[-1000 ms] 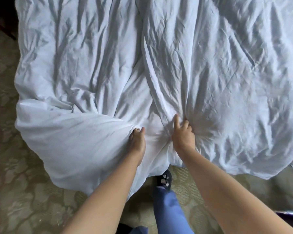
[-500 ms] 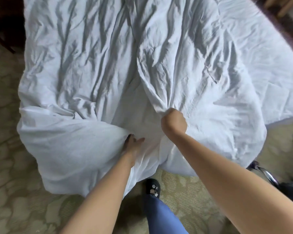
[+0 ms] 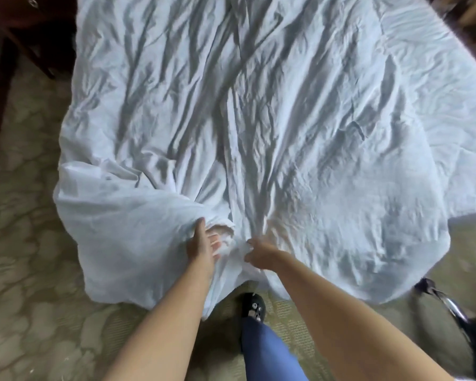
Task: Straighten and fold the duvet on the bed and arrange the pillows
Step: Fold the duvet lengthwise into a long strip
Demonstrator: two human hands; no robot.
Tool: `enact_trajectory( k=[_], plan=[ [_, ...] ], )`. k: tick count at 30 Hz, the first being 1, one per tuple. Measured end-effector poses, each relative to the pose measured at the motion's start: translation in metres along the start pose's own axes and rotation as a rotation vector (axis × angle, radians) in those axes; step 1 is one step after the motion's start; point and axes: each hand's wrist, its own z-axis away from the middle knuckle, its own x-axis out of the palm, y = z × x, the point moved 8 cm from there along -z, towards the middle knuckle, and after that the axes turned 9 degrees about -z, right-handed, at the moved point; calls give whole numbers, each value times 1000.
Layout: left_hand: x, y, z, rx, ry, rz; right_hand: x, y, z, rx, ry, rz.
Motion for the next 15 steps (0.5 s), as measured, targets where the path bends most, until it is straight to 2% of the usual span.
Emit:
enact_trajectory(
  k=[2,7,11,15],
  plan=[
    [-7,-7,5,-50,15,119,13,4,2,1,-24,55],
    [-50,-2,28,-53,200,321,1,-25,20,-77,143,-48],
    [-99,23,55,215,366,15,10,-65,57,-265,222,76],
    [-142,45,112,436,368,-182,41,-108,102,-438,319,258]
  ],
)
